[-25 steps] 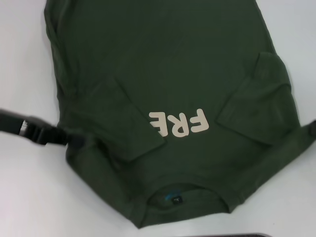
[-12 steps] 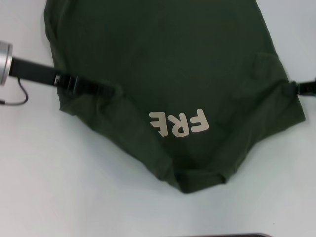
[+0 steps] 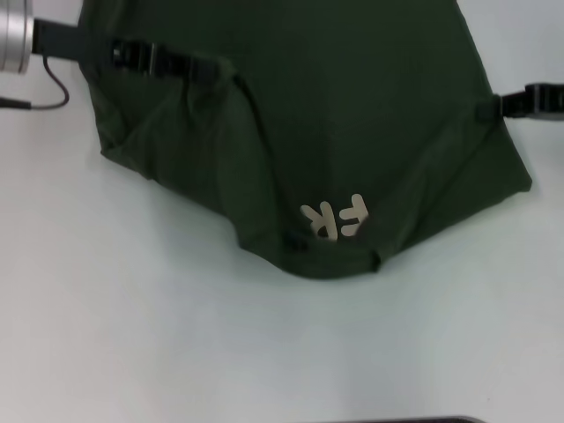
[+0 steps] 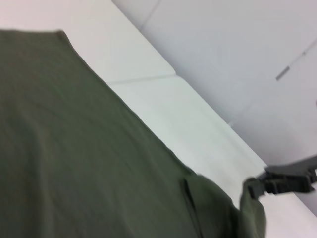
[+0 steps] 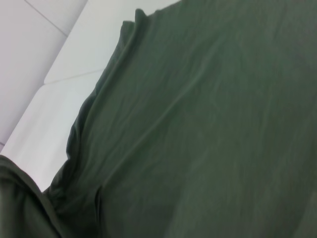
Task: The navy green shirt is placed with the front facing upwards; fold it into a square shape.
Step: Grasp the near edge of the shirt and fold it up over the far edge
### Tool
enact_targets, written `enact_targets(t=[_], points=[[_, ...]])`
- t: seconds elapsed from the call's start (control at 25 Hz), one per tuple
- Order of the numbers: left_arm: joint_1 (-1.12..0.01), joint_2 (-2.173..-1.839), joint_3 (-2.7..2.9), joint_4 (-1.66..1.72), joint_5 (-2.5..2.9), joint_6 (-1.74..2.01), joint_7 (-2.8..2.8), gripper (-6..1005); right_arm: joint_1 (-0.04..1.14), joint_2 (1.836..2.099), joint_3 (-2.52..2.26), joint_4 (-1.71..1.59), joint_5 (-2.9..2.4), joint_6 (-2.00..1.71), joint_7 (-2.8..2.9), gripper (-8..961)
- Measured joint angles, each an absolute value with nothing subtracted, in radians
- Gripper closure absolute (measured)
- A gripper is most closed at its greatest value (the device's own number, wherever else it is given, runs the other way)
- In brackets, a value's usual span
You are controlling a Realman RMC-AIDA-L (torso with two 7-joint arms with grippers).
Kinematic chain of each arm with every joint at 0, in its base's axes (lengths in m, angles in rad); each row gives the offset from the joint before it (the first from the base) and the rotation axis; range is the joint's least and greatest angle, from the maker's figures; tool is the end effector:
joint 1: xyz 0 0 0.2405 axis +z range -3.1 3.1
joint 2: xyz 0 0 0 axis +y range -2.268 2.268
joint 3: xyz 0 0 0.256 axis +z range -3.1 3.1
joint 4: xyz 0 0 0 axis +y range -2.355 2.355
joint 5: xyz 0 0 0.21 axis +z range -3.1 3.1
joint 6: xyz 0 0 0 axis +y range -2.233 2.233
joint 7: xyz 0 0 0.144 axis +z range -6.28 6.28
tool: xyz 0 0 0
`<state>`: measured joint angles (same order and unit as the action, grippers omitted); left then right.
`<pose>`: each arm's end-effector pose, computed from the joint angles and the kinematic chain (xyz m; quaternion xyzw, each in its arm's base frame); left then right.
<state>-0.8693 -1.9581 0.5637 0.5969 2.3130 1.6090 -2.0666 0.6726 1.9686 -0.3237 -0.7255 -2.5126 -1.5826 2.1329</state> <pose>-0.1975 0.4012 0.0338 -0.8967 -0.4134 -0.1541 0.0365 0.2991 0.3616 0.0708 -0.8102 0.5476 0.1481 0.1477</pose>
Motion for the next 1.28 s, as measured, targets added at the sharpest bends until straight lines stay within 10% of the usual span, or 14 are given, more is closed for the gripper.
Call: enact_targets(t=[1.28], points=[[-0.870, -1.967, 0.562, 0.523, 2.182, 1.160, -2.058, 917, 0.757, 1.966, -0.429, -0.689, -2.404, -1.235, 2.177, 917]])
